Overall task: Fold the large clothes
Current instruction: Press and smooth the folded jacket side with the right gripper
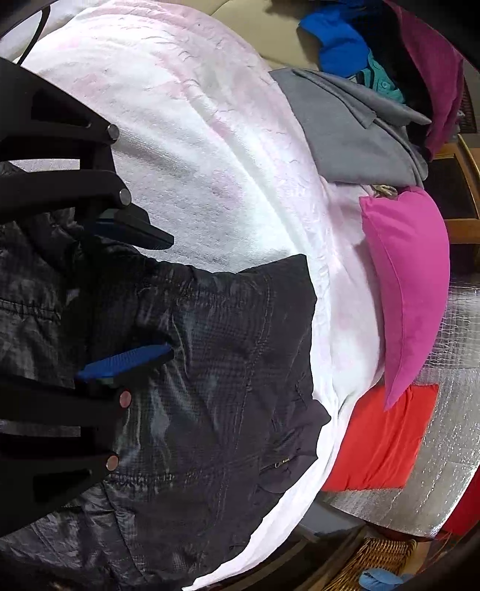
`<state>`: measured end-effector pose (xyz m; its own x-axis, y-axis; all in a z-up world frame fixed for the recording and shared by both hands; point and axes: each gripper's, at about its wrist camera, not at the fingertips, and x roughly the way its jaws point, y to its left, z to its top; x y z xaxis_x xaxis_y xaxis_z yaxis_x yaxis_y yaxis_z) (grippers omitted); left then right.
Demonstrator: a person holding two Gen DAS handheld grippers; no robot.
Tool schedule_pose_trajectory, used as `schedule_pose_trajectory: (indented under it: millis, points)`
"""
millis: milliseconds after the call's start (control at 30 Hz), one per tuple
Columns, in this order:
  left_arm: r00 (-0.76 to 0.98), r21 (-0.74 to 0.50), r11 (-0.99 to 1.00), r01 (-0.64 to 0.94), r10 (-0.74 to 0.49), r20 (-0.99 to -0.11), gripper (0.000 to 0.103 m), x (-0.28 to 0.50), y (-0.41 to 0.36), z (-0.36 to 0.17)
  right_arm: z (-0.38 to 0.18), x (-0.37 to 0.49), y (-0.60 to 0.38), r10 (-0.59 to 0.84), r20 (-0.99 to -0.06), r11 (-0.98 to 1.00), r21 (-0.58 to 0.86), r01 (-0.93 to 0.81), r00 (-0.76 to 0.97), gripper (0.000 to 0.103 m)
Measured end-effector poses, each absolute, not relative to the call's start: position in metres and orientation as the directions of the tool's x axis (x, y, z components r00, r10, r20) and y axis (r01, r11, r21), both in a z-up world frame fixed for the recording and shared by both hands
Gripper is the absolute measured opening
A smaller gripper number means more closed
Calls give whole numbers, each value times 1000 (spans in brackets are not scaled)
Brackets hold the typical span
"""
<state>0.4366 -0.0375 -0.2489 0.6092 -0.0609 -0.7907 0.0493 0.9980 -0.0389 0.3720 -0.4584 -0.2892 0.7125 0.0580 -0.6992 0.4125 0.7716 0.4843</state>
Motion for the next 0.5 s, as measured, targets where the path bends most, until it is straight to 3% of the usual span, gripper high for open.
schedule_pose_trajectory:
  millis: [100, 167, 233, 500]
  points:
    - [615, -31, 999, 44, -51, -786, 55, 436, -37, -248, -290, 370, -469, 108, -683, 713, 559, 422, 722, 46]
    - [617, -30, 999, 42, -49, -785, 55, 437, -36, -247, -285, 367, -472, 113, -668, 697, 580, 421, 735, 62]
    - [619, -25, 999, 41, -45, -784, 55, 437, -36, -247, -282, 366, -471, 101, -658, 699, 580, 418, 746, 71]
    - [611, -24, 999, 36, -41, -791, 56, 438, -31, -247, -292, 371, -471, 128, -690, 683, 582, 441, 712, 72]
